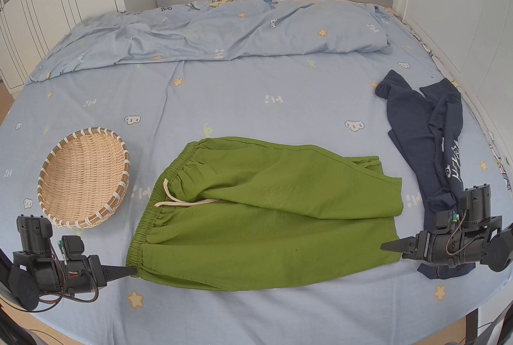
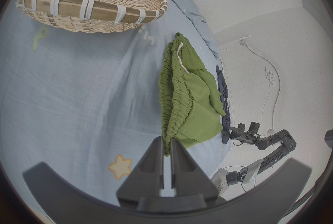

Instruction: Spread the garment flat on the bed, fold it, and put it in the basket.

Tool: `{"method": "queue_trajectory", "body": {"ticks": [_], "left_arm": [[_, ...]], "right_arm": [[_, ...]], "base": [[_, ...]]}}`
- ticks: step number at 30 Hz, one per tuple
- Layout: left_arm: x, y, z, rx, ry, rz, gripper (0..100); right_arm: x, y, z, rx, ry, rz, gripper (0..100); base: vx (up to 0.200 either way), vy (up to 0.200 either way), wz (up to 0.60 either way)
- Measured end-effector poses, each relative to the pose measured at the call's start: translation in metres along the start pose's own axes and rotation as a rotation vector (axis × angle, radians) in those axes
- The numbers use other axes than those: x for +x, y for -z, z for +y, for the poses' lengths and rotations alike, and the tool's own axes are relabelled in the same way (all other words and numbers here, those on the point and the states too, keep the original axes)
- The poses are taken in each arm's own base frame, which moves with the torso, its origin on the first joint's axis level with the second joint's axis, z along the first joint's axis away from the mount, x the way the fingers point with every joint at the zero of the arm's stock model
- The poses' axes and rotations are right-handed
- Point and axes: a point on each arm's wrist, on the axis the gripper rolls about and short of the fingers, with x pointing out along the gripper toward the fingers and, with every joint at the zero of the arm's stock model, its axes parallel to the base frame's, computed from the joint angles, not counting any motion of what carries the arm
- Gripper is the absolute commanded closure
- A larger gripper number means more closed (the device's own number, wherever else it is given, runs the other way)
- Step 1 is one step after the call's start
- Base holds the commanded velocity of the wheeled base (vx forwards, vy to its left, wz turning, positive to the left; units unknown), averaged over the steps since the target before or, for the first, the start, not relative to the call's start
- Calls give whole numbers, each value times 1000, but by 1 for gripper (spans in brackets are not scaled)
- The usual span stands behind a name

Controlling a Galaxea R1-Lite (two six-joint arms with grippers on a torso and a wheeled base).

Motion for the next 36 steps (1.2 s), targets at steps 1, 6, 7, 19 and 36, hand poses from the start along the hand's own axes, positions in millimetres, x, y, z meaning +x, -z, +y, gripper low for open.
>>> {"method": "queue_trajectory", "body": {"ticks": [1, 6, 7, 19, 36], "left_arm": [[0, 0, 0, 4, 0, 1, 100], [1, 1, 1, 9, -2, 8, 100], [1, 1, 2, 9, -2, 8, 100], [2, 1, 2, 7, -1, 14, 100], [2, 2, 3, 3, -1, 19, 100]], "right_arm": [[-1, 0, 0, 1, -7, 4, 0], [-4, -3, -2, 0, -74, 21, 0], [-4, -4, -4, 2, -78, 22, 0], [7, -12, -29, 25, -115, 58, 0], [29, -23, -45, 78, -264, 137, 0]], "base": [[0, 0, 0], [0, 0, 0], [0, 0, 0], [0, 0, 0], [0, 0, 0]]}}
